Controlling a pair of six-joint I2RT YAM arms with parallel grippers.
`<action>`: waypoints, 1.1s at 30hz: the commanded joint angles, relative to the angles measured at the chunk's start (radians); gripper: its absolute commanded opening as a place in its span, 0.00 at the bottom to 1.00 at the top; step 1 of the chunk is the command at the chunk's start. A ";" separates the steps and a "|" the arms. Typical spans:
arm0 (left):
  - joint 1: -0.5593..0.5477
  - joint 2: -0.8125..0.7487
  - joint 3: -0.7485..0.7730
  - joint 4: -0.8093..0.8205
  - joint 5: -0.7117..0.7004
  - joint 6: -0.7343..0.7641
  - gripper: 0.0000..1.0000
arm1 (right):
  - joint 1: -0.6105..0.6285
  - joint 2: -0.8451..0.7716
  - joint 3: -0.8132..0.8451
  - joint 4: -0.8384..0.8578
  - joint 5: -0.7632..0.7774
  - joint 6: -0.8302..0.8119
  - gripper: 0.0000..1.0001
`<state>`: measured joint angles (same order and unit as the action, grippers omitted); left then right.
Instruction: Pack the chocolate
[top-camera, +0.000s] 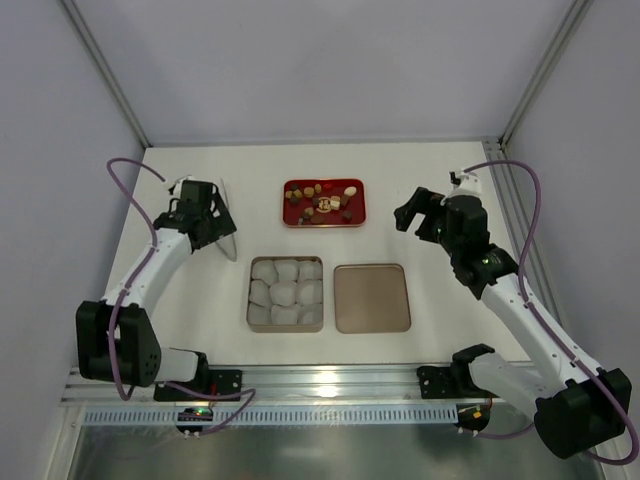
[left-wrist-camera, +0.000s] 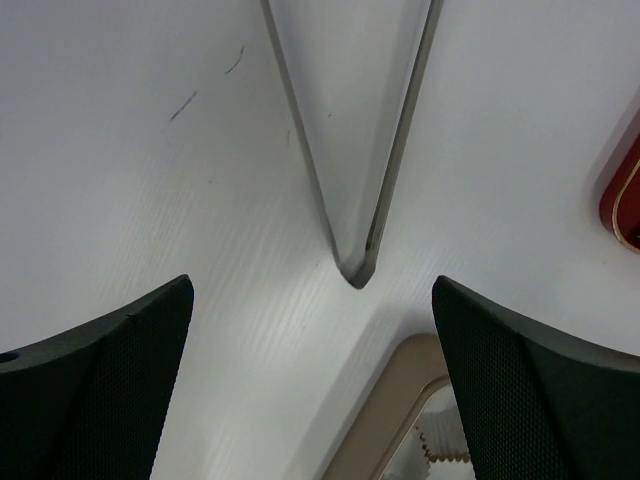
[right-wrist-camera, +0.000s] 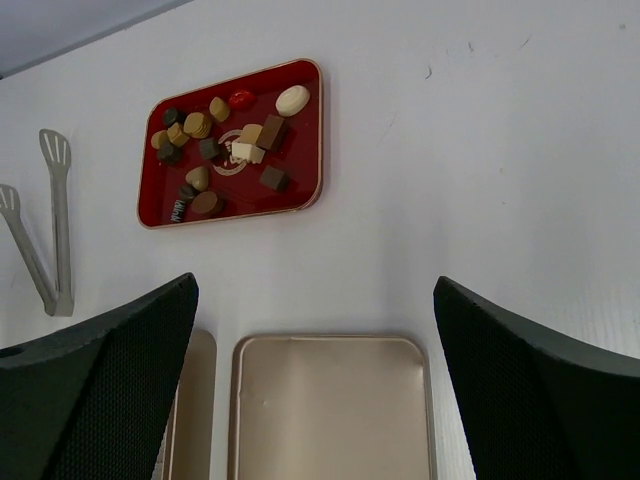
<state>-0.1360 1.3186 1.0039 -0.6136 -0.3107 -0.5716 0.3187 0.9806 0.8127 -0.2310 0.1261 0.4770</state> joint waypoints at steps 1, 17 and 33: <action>0.006 0.085 0.067 0.152 0.002 -0.011 1.00 | -0.001 -0.002 0.000 0.062 -0.049 0.018 1.00; 0.021 0.482 0.177 0.247 -0.025 -0.037 1.00 | -0.003 -0.076 -0.007 0.006 -0.097 -0.005 1.00; 0.061 0.576 0.245 0.256 0.033 0.006 0.97 | -0.003 -0.074 -0.047 -0.004 -0.112 0.005 1.00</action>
<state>-0.0776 1.8793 1.1980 -0.3870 -0.2901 -0.5846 0.3187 0.9184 0.7635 -0.2565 0.0223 0.4812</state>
